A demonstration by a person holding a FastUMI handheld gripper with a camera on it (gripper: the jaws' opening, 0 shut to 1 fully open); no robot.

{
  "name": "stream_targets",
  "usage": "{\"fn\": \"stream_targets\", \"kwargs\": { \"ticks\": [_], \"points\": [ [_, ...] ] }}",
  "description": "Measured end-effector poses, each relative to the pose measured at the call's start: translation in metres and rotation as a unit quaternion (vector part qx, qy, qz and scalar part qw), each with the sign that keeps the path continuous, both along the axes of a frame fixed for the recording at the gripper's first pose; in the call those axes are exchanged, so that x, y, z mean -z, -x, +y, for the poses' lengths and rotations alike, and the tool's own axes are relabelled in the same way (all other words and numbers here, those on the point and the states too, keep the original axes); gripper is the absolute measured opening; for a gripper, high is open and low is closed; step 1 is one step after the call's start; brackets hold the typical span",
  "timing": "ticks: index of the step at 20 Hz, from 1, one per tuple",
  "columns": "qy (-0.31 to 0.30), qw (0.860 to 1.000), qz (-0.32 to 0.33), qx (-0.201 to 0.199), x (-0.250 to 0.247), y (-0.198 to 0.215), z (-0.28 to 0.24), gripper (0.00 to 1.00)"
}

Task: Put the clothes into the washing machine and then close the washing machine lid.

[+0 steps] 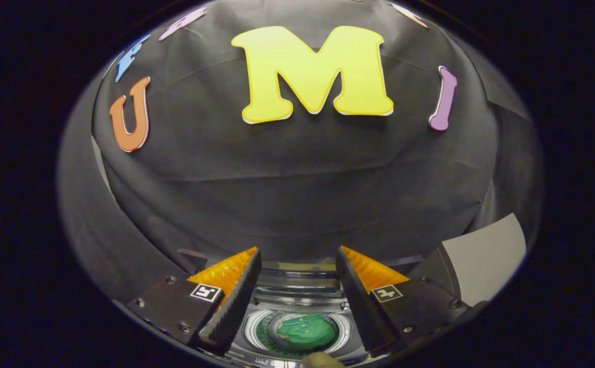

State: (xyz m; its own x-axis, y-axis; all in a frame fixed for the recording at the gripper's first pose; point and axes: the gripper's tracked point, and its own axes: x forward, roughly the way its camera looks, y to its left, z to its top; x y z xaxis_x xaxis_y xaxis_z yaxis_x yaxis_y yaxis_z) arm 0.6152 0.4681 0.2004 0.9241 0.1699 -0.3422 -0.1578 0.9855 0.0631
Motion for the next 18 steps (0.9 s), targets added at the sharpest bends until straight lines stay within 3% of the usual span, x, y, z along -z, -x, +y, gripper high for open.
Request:
{"fn": "stream_targets", "kwargs": {
  "ticks": [13, 18],
  "points": [
    [0.016, 0.993, 0.104, 0.046, 0.047, -0.047, 0.007, 0.92],
    [0.03, 0.993, 0.098, 0.051, 0.049, -0.048, 0.005, 0.93]
  ]
}}
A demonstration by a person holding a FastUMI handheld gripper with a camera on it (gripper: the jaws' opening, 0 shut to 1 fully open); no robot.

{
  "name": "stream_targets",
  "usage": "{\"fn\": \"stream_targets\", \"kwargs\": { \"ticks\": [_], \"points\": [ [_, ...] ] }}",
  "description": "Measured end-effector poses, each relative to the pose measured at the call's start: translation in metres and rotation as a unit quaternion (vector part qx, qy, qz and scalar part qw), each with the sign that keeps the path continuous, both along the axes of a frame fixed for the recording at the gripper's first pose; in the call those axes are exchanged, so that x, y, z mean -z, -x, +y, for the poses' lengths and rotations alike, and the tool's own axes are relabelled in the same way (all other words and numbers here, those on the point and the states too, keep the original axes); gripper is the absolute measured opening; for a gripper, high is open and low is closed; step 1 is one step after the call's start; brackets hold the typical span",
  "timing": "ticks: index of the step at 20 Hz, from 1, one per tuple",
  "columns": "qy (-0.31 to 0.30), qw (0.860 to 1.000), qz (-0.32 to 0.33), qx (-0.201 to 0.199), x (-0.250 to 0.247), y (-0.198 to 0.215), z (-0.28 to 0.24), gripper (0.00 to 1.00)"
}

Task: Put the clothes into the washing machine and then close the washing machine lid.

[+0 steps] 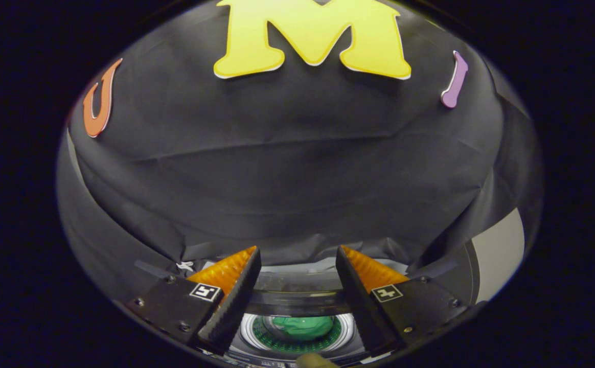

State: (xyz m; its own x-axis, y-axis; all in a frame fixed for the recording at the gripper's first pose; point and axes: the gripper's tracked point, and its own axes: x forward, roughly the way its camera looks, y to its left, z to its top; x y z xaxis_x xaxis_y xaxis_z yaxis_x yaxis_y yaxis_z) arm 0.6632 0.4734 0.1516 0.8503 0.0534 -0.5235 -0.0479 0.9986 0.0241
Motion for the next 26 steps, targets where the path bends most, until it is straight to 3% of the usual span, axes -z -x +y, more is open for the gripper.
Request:
{"fn": "stream_targets", "kwargs": {
  "ticks": [9, 26],
  "points": [
    [0.009, 1.0, -0.012, -0.004, 0.001, 0.005, -0.001, 0.93],
    [0.014, 0.999, -0.028, -0.021, 0.019, 0.059, -0.004, 0.93]
  ]
}}
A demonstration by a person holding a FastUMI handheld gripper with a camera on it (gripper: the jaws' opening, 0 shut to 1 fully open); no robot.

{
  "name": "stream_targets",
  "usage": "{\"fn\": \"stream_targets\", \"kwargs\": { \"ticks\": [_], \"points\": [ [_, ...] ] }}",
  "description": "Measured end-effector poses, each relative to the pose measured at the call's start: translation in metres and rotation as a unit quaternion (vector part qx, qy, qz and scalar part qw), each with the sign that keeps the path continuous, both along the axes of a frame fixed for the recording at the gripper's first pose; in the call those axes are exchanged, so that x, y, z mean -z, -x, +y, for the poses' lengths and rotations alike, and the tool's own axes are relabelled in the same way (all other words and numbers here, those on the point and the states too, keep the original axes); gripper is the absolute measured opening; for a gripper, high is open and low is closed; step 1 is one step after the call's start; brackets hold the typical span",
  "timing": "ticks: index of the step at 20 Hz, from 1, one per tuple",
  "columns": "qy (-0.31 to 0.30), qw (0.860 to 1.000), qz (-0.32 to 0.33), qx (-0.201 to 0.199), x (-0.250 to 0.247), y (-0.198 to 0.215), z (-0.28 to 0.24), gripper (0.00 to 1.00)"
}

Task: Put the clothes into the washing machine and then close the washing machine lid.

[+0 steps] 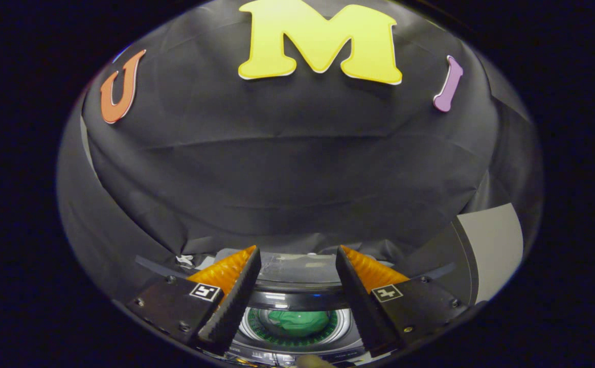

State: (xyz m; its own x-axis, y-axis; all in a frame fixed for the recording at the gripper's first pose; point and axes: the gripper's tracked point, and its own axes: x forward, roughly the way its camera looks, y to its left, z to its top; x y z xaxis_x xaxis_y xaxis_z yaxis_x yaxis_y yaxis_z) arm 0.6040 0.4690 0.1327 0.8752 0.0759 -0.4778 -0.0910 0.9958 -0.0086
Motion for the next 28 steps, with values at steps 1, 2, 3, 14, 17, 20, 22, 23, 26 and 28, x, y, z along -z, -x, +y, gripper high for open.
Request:
{"fn": "stream_targets", "kwargs": {
  "ticks": [1, 2, 3, 14, 17, 20, 22, 23, 26, 28],
  "points": [
    [0.003, 1.0, -0.002, -0.002, 0.001, 0.004, 0.0, 0.93],
    [0.008, 1.0, -0.006, -0.005, 0.002, 0.009, 0.0, 0.93],
    [0.011, 1.0, -0.01, -0.006, 0.003, 0.012, -0.001, 0.93],
    [0.026, 0.999, -0.009, -0.018, 0.033, 0.061, -0.005, 0.93],
    [0.026, 0.999, 0.013, -0.023, 0.054, 0.078, -0.008, 0.92],
    [0.033, 0.999, 0.025, -0.026, 0.071, 0.091, -0.01, 0.93],
    [0.03, 0.999, 0.033, -0.027, 0.076, 0.097, -0.012, 0.92],
    [0.029, 0.999, 0.032, -0.026, 0.076, 0.099, -0.013, 0.93],
    [0.027, 0.999, 0.028, -0.023, 0.072, 0.103, -0.018, 0.93],
    [0.025, 0.999, 0.027, -0.022, 0.07, 0.106, -0.021, 0.93]
  ]
}}
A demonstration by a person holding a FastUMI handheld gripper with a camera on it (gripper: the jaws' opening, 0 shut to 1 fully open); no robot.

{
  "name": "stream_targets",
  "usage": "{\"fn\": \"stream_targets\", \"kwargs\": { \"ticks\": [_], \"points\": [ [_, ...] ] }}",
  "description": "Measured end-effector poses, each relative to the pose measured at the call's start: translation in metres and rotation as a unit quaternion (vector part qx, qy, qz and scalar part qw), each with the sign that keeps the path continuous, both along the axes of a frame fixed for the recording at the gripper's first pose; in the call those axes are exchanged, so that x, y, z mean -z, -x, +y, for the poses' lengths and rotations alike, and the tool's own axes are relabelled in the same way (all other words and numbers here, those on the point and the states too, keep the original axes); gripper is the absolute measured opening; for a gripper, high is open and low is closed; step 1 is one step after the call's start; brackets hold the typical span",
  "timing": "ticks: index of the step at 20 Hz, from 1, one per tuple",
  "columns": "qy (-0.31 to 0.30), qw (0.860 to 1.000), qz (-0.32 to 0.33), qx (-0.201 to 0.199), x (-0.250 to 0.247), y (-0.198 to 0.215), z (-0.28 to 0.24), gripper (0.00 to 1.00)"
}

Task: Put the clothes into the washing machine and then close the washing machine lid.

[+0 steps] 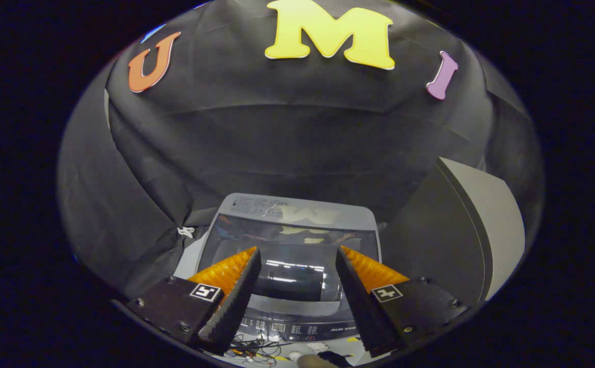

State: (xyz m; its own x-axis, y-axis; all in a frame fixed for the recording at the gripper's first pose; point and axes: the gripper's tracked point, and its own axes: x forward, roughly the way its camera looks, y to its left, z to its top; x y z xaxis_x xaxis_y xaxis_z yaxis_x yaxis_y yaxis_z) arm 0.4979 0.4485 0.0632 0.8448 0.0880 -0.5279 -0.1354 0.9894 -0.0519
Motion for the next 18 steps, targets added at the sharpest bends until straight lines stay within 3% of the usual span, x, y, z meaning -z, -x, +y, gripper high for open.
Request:
{"fn": "stream_targets", "kwargs": {
  "ticks": [4, 9, 18],
  "points": [
    [-0.011, 1.0, -0.018, -0.005, -0.018, 0.012, -0.004, 0.93],
    [-0.018, 0.995, -0.094, -0.04, -0.061, 0.052, -0.023, 0.92],
    [-0.054, 0.959, -0.271, -0.062, -0.163, 0.182, -0.141, 0.93]
  ]
}}
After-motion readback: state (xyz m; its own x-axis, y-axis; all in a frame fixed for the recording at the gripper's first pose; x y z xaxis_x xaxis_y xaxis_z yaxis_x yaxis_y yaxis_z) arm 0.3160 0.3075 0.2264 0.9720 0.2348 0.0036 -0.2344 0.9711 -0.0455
